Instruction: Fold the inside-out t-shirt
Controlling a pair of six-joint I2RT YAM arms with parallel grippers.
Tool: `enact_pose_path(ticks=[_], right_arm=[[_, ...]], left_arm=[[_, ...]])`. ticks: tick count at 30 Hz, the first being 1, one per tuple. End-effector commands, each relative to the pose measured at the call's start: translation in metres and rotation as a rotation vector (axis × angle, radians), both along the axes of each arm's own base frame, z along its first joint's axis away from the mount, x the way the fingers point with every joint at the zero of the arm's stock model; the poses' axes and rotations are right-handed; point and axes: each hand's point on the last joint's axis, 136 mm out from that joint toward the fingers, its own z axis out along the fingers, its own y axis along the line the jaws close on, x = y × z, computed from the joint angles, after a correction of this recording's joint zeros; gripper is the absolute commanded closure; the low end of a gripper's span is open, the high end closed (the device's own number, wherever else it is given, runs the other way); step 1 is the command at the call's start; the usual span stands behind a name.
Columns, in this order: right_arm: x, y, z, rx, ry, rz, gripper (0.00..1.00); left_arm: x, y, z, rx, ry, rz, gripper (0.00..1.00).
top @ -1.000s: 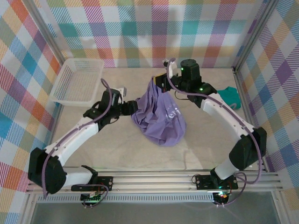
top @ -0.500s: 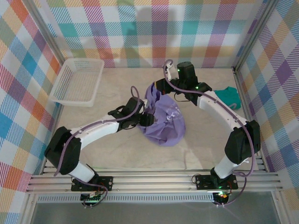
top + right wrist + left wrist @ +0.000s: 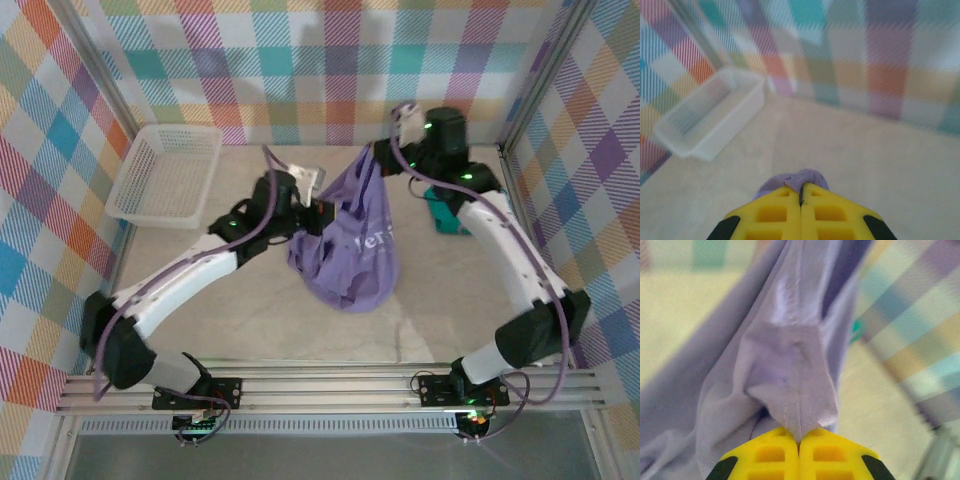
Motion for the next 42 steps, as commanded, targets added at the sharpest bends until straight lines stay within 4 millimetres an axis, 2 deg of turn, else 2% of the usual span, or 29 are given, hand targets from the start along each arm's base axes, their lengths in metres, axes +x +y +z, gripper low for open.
enact_pose_path(ticks=[1, 4, 6, 8, 10, 12, 14, 16, 17, 20, 23, 25, 28, 30, 32, 35, 38, 42], right_arm=[[-0.039, -0.024, 0.102, -0.01, -0.264, -0.039, 1.0], [-0.046, -0.029, 0.139, -0.01, -0.34, -0.05, 1.0], [-0.047, -0.019, 0.154, 0.018, -0.36, 0.002, 1.0], [-0.039, 0.004, 0.157, 0.061, -0.338, 0.094, 1.0], [-0.022, 0.034, 0.142, 0.057, -0.282, 0.17, 1.0], [-0.006, 0.074, 0.117, 0.045, -0.2, 0.27, 1.0], [0.003, 0.117, 0.084, 0.03, -0.1, 0.391, 0.94], [0.005, 0.145, 0.052, 0.005, -0.015, 0.467, 0.85], [0.007, 0.152, 0.035, -0.011, 0.031, 0.484, 0.79], [0.008, 0.148, -0.003, -0.08, 0.149, 0.464, 0.62], [0.0, 0.134, -0.033, -0.161, 0.247, 0.427, 0.49], [-0.009, 0.126, -0.051, -0.17, 0.267, 0.407, 0.45], [-0.033, 0.108, -0.078, -0.147, 0.255, 0.373, 0.4], [-0.056, 0.098, -0.104, -0.161, 0.289, 0.382, 0.39], [-0.083, 0.096, -0.132, -0.164, 0.301, 0.409, 0.39], [-0.119, 0.101, -0.166, -0.176, 0.31, 0.461, 0.38], [-0.147, 0.112, -0.186, -0.134, 0.283, 0.524, 0.36], [-0.169, 0.137, -0.214, -0.116, 0.295, 0.58, 0.35]], left_arm=[[-0.056, -0.019, 0.108, -0.167, -0.197, -0.196, 1.0], [-0.068, -0.03, 0.135, -0.197, -0.224, -0.249, 1.0], [-0.069, -0.035, 0.142, -0.211, -0.213, -0.261, 1.0], [-0.067, -0.035, 0.142, -0.221, -0.199, -0.249, 1.0], [-0.062, -0.03, 0.139, -0.219, -0.191, -0.208, 1.0], [-0.053, -0.018, 0.135, -0.216, -0.188, -0.13, 1.0], [-0.038, 0.007, 0.13, -0.237, -0.174, -0.016, 1.0], [-0.021, 0.035, 0.121, -0.265, -0.134, 0.105, 1.0], [-0.009, 0.052, 0.111, -0.264, -0.107, 0.185, 1.0], [0.011, 0.092, 0.081, -0.223, -0.047, 0.354, 1.0], [0.018, 0.113, 0.057, -0.193, -0.014, 0.425, 1.0], [0.021, 0.121, 0.041, -0.18, 0.006, 0.453, 1.0], [0.023, 0.13, 0.022, -0.164, 0.046, 0.479, 1.0], [0.024, 0.134, 0.013, -0.151, 0.062, 0.491, 1.0], [0.023, 0.134, 0.007, -0.141, 0.072, 0.491, 1.0], [0.024, 0.133, 0.002, -0.127, 0.084, 0.486, 1.0], [0.024, 0.132, -0.002, -0.121, 0.095, 0.484, 1.0], [0.025, 0.131, -0.005, -0.119, 0.103, 0.48, 1.0]])
